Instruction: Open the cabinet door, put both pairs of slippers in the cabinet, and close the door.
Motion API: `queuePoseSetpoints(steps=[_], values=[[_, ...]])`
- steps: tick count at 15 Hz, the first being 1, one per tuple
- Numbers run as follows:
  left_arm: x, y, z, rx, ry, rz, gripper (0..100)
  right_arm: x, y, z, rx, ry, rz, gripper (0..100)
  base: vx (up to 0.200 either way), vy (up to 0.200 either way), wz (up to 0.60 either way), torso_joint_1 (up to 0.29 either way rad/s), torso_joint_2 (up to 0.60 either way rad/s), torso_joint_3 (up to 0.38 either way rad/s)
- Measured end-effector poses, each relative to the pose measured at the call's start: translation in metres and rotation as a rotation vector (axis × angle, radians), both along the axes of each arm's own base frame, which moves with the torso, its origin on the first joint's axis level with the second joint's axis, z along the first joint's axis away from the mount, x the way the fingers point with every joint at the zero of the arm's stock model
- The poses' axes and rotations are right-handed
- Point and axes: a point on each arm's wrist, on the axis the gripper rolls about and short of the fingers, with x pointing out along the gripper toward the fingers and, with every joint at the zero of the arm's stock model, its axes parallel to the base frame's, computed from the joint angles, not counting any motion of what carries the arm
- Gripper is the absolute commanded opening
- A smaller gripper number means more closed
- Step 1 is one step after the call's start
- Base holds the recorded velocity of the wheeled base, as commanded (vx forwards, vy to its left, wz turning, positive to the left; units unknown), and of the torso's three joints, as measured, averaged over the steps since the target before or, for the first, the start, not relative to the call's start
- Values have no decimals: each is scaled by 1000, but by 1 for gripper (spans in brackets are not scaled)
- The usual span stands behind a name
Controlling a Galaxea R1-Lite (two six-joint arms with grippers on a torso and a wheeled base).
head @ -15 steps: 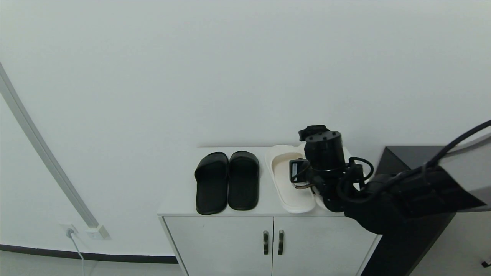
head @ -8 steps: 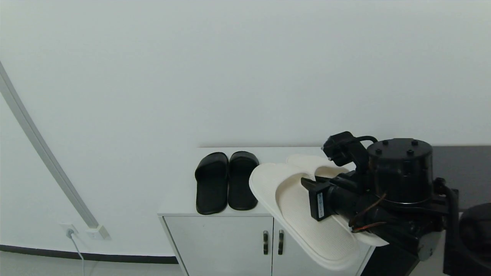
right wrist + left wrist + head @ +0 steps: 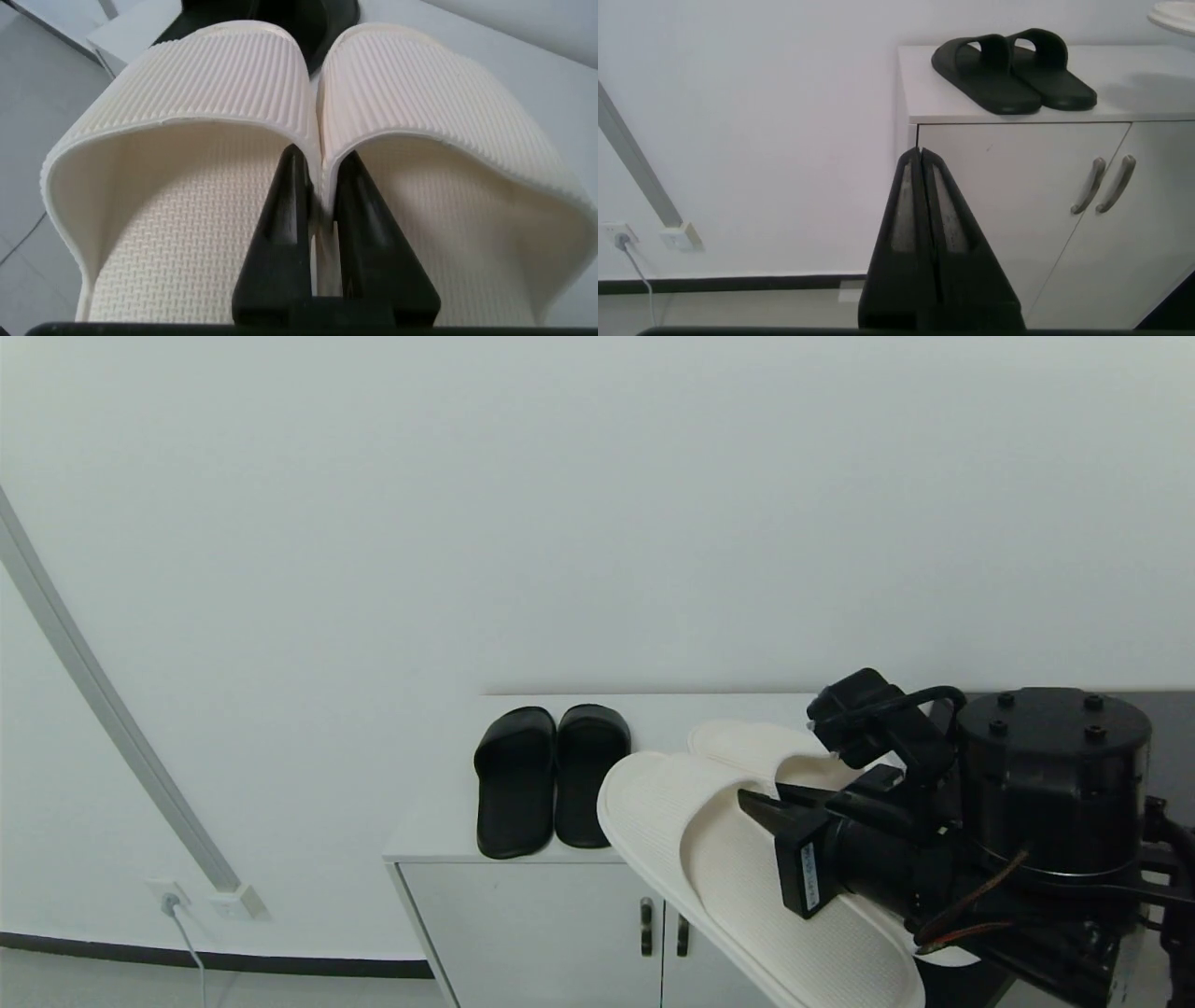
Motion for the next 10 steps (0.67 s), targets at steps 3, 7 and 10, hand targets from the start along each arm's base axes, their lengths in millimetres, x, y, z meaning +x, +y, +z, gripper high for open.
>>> queuePoseSetpoints(steps=[3, 7, 10], values=[[0, 0, 0, 0, 1, -1, 0, -1, -1, 0, -1, 2, -1, 0, -200, 0, 0, 7, 2, 1], [0, 0, 0, 0, 0, -1, 0, -1, -2, -1, -2, 2, 0, 0, -150, 0, 0, -9, -2, 5], [0, 0, 0, 0, 0, -1, 0, -1, -2, 0, 1, 1, -1, 0, 0, 0, 0, 0, 0, 0]])
